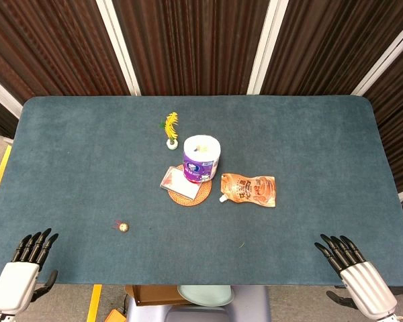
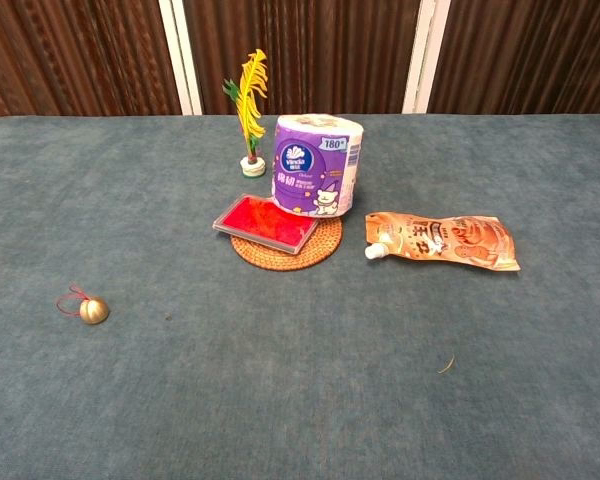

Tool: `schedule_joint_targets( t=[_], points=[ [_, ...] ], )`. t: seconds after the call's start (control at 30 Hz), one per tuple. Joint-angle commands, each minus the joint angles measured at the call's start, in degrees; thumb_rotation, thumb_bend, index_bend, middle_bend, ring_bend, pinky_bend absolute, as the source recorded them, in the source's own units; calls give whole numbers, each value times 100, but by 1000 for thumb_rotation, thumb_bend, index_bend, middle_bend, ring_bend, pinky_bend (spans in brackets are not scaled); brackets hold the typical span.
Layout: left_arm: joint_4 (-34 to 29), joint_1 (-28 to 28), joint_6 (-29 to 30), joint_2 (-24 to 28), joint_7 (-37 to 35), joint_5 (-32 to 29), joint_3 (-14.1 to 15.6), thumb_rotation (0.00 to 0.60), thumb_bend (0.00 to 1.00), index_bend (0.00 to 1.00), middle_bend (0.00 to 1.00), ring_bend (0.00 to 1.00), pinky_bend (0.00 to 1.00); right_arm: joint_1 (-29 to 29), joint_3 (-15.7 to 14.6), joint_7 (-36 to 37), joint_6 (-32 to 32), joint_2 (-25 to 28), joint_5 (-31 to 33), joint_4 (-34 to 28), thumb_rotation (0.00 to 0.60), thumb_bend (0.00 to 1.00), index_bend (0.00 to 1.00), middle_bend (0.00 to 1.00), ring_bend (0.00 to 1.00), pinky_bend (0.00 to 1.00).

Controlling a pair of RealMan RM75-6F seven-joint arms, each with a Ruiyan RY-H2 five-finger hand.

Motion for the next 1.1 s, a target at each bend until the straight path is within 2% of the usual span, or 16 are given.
schedule_joint_targets(
  t=[0.03, 0.1, 0.17, 0.2, 0.23, 0.27, 0.3, 0.37, 0.5, 0.73, 1.1],
  points=[
    [117, -131, -218, -195, -100, -29, -115, 600, 411, 5, 0, 0, 104, 0, -9, 16, 17, -17, -39, -1, 600, 190, 0, 0, 0, 0],
    [292, -294, -421, -387, -213, 1, -214, 600, 410, 35, 12, 7, 169, -3, -1, 2, 31, -42, -53, 20, 600, 191, 0, 0, 0, 0],
    [549, -508, -651, -705, -329, 33, -367, 600, 410, 83, 110, 95, 308, 13, -5, -10, -12, -50, -51, 26, 600, 190, 0, 0, 0, 0],
    [692, -603, -713, -875, -377, 60, -452, 600, 410, 118, 242, 213, 446, 19, -3, -15, -29, -50, -41, 22, 600, 191, 0, 0, 0, 0],
    [908, -719, -782, -1121, -407, 70, -574, 600, 412, 163, 421, 376, 613, 23, -1, -15, -38, -47, -32, 13, 600, 191, 0, 0, 0, 0],
    [1060, -808, -883, -1288, -398, 53, -641, 600, 418, 198, 542, 485, 721, 23, 3, -14, -32, -47, -29, 8, 600, 190, 0, 0, 0, 0],
    [1189, -905, -1035, -1426, -398, 24, -680, 600, 434, 262, 717, 643, 867, 19, 9, -19, -22, -47, -23, 7, 600, 191, 0, 0, 0, 0],
    [1477, -1112, -1349, -1719, -398, -103, -806, 600, 458, 332, 844, 760, 959, 10, 11, -30, -7, -45, -20, 5, 600, 190, 0, 0, 0, 0],
    [2071, -1370, -1559, -2274, -292, -229, -1025, 600, 464, 403, 944, 861, 1000, 17, -4, -7, -11, -19, -34, 12, 600, 190, 0, 0, 0, 0],
    [3123, -1658, -1416, -2981, -559, -88, -1124, 600, 452, 478, 953, 873, 1000, 53, -37, -5, -106, 34, -31, -18, 600, 191, 0, 0, 0, 0],
    [3411, -1832, -1559, -3190, -496, -282, -1189, 600, 445, 492, 955, 872, 1000, 42, -44, -35, -91, 2, -62, -11, 600, 191, 0, 0, 0, 0]
  ],
)
